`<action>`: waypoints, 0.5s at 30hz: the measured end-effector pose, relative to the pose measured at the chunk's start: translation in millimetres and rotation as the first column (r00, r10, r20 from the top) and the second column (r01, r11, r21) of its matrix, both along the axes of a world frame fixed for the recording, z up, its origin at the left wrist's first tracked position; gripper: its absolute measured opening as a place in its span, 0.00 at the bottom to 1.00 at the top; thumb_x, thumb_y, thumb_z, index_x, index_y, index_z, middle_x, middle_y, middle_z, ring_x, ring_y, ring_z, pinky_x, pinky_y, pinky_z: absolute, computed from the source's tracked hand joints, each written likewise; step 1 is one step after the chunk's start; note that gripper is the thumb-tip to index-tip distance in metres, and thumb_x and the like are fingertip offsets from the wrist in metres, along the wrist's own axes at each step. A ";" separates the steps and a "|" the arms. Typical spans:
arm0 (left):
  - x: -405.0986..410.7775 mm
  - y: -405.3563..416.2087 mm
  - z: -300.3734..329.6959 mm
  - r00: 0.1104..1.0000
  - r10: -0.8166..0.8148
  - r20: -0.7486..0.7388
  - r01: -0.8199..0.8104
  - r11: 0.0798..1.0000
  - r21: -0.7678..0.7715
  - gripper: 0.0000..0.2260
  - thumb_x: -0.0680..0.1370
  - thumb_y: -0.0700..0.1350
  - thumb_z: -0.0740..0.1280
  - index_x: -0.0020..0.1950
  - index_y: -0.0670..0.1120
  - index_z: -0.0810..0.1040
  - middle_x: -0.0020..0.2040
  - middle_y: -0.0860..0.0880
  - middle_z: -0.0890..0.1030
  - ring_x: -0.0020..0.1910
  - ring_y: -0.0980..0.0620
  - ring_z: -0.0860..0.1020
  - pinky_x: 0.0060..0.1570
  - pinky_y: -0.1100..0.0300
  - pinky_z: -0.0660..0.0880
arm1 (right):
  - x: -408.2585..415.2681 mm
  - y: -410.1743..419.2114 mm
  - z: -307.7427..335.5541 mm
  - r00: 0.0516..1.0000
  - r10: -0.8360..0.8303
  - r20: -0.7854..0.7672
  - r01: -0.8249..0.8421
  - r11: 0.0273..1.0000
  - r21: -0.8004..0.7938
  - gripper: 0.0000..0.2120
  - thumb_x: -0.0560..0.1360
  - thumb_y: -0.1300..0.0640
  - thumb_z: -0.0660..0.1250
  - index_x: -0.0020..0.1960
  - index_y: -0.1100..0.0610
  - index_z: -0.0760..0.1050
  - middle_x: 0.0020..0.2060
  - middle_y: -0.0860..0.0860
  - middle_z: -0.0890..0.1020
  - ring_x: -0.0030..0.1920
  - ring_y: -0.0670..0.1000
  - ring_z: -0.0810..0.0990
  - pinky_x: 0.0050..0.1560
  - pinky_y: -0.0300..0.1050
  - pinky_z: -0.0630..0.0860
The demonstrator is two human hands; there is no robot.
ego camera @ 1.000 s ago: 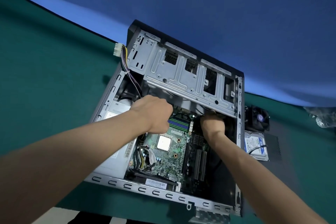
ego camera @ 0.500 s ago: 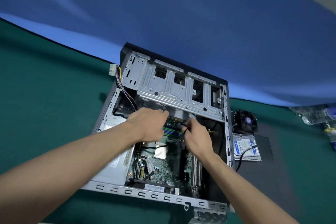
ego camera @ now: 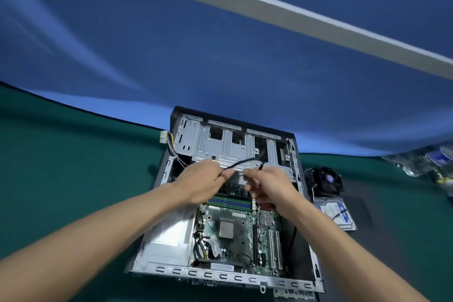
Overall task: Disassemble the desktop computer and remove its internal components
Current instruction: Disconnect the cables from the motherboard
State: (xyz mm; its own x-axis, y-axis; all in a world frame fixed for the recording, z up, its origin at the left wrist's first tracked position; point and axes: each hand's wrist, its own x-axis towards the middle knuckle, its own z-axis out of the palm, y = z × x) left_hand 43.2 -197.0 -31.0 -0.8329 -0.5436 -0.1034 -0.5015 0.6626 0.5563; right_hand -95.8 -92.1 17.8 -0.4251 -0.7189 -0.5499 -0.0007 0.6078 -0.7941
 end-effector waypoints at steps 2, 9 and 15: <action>4.9 -5.6 12.9 0.987 0.143 -0.071 -0.148 0.987 -0.068 0.20 0.81 0.57 0.51 0.36 0.48 0.70 0.33 0.53 0.72 0.31 0.54 0.73 0.35 0.58 0.73 | 11.1 -3.6 1.0 0.999 0.034 -0.028 -0.034 0.999 -0.010 0.08 0.77 0.57 0.66 0.40 0.59 0.76 0.26 0.50 0.78 0.23 0.46 0.72 0.24 0.36 0.67; 32.3 -30.6 39.3 0.714 0.688 -0.127 -0.249 0.420 0.872 0.17 0.77 0.44 0.65 0.29 0.43 0.68 0.20 0.46 0.71 0.16 0.54 0.62 0.18 0.66 0.61 | 55.7 -34.4 -5.0 0.997 0.073 -0.009 -0.074 0.995 -0.070 0.07 0.77 0.60 0.66 0.41 0.59 0.75 0.29 0.51 0.81 0.25 0.48 0.77 0.26 0.38 0.73; 51.1 -39.6 42.3 0.362 0.931 -0.048 0.025 0.042 0.999 0.17 0.82 0.47 0.57 0.34 0.42 0.66 0.28 0.39 0.77 0.20 0.50 0.68 0.21 0.59 0.75 | 92.3 -61.7 -18.5 0.982 0.188 -0.024 -0.190 0.963 -0.191 0.05 0.78 0.57 0.65 0.44 0.53 0.77 0.34 0.46 0.81 0.35 0.48 0.82 0.31 0.39 0.75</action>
State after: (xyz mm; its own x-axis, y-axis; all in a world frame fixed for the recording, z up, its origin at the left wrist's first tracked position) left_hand 94.3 -236.6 11.3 -0.4114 -0.7608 -0.5020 0.3536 -0.6408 0.6814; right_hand -3.5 -153.8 -0.7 -0.2741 -0.8781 -0.3922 -0.1059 0.4329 -0.8952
